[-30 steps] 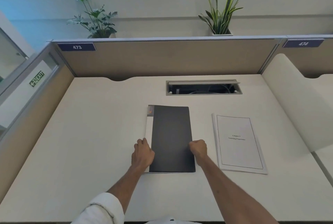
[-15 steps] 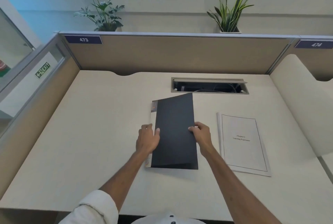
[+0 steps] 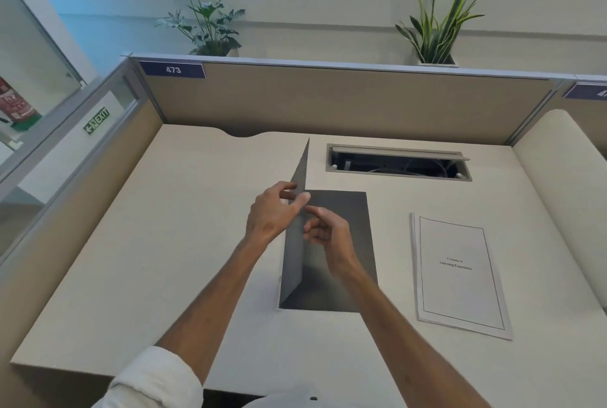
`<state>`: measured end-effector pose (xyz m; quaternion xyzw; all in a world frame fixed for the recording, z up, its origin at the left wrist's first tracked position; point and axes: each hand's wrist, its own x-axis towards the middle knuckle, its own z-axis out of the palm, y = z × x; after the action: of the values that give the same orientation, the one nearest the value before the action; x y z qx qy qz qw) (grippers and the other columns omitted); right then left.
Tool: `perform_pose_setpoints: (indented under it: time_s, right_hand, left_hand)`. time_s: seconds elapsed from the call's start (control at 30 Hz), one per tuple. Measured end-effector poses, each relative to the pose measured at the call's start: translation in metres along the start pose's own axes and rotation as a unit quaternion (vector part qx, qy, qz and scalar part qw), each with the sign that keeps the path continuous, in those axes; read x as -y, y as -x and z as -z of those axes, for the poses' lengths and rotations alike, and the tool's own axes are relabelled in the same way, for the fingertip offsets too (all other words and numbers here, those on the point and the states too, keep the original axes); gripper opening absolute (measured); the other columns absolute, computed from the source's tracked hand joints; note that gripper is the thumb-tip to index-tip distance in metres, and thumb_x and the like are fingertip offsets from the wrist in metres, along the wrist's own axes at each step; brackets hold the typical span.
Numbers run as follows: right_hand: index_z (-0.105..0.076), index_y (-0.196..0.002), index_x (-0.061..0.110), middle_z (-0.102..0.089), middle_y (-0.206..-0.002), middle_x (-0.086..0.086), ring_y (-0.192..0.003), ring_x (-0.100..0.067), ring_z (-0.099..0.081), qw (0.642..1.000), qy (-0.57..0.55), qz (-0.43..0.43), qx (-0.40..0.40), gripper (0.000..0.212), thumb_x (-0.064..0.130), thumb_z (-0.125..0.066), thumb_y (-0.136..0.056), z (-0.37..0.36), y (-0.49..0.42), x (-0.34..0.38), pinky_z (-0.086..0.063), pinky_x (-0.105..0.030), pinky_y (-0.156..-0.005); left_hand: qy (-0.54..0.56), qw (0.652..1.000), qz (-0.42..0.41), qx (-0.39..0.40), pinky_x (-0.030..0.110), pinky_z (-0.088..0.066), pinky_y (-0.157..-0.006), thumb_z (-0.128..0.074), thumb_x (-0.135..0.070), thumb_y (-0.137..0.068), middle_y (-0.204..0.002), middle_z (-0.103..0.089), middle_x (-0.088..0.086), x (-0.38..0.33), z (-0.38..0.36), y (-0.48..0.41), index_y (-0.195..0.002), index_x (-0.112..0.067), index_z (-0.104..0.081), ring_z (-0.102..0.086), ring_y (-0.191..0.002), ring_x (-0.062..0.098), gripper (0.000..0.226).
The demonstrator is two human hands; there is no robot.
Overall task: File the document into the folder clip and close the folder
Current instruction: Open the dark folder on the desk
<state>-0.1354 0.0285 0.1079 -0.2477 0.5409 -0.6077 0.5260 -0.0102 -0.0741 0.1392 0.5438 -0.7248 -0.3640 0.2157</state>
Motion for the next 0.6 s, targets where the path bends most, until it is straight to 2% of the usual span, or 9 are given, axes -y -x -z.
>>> perform_pose_setpoints:
  time_s: [0.07,0.13,0.17,0.27,0.33,0.43,0.5,0.6]
  right_hand:
    - [-0.081,-0.115,0.013,-0.076,-0.087,-0.013,-0.075,-0.02,-0.071,0.998,0.055,-0.008,0.019,0.035,0.029,-0.051,-0.108,-0.005,-0.006,-0.013,-0.052,-0.021,-0.065]
    - [-0.08,-0.116,0.013,-0.079,-0.094,-0.006,-0.082,-0.015,-0.074,0.983,0.182,0.004,0.004,0.027,0.025,-0.058,-0.106,-0.003,-0.016,-0.036,-0.056,-0.025,-0.074]
    - [-0.079,-0.117,0.015,-0.079,-0.101,-0.002,-0.089,-0.015,-0.074,0.962,0.273,0.013,-0.007,0.024,0.023,-0.062,-0.103,0.0,-0.022,-0.051,-0.058,-0.03,-0.082]
    - [-0.07,-0.13,0.02,-0.067,-0.125,-0.001,-0.113,-0.022,-0.069,0.857,0.515,0.019,-0.006,0.034,0.026,-0.062,-0.097,0.015,-0.029,-0.09,-0.056,-0.04,-0.1]
    - [-0.056,-0.146,0.02,-0.054,-0.148,-0.004,-0.136,-0.026,-0.054,0.795,0.605,0.028,0.016,0.051,0.027,-0.064,-0.096,0.026,-0.028,-0.109,-0.044,-0.048,-0.116]
    - [-0.022,-0.167,0.019,-0.015,-0.177,-0.006,-0.163,-0.027,-0.015,0.727,0.683,0.039,0.055,0.079,0.035,-0.058,-0.099,0.04,-0.028,-0.129,-0.014,-0.053,-0.131]
    - [-0.003,-0.171,0.02,0.006,-0.179,-0.004,-0.166,-0.025,0.003,0.699,0.711,0.028,0.079,0.084,0.044,-0.049,-0.104,0.048,-0.029,-0.141,-0.004,-0.054,-0.132]
    - [0.009,-0.17,0.023,0.019,-0.177,-0.002,-0.165,-0.023,0.014,0.684,0.722,0.016,0.103,0.081,0.051,-0.035,-0.108,0.057,-0.027,-0.155,0.001,-0.053,-0.131]
  left_hand:
    - [0.014,1.0,0.006,-0.006,0.049,-0.069,-0.085,-0.069,-0.054,-0.094,-0.126,-0.078,-0.003,0.008,0.018,-0.005,-0.138,-0.032,-0.067,-0.078,-0.099,0.02,0.049]
    - [0.002,1.0,0.0,-0.031,0.05,-0.068,-0.089,-0.07,-0.036,-0.099,-0.128,-0.077,0.002,0.014,0.037,-0.008,-0.14,-0.027,-0.067,-0.077,-0.104,0.025,0.042]
    - [-0.014,0.999,-0.001,-0.046,0.049,-0.066,-0.094,-0.069,-0.029,-0.101,-0.129,-0.077,0.003,0.019,0.047,-0.01,-0.141,-0.025,-0.067,-0.076,-0.109,0.027,0.041]
    - [-0.068,0.995,0.024,-0.074,0.047,-0.062,-0.102,-0.065,-0.019,-0.102,-0.13,-0.077,0.004,0.041,0.068,-0.014,-0.141,-0.022,-0.066,-0.074,-0.114,0.03,0.039]
    - [-0.096,0.991,0.044,-0.084,0.049,-0.062,-0.102,-0.062,-0.015,-0.101,-0.128,-0.077,0.006,0.063,0.077,-0.017,-0.141,-0.022,-0.064,-0.075,-0.112,0.034,0.041]
    - [-0.156,0.981,0.057,-0.1,0.049,-0.063,-0.097,-0.06,-0.011,-0.099,-0.126,-0.074,0.011,0.091,0.081,-0.018,-0.147,-0.021,-0.054,-0.073,-0.108,0.039,0.049]
    - [-0.202,0.973,0.048,-0.103,0.049,-0.059,-0.092,-0.063,-0.009,-0.096,-0.132,-0.065,0.013,0.106,0.075,-0.016,-0.156,-0.019,-0.042,-0.066,-0.113,0.038,0.064]
    - [-0.273,0.955,0.055,-0.101,0.053,-0.056,-0.093,-0.065,-0.017,-0.098,-0.155,-0.045,0.017,0.131,0.057,-0.011,-0.168,-0.013,-0.02,-0.051,-0.131,0.039,0.084]
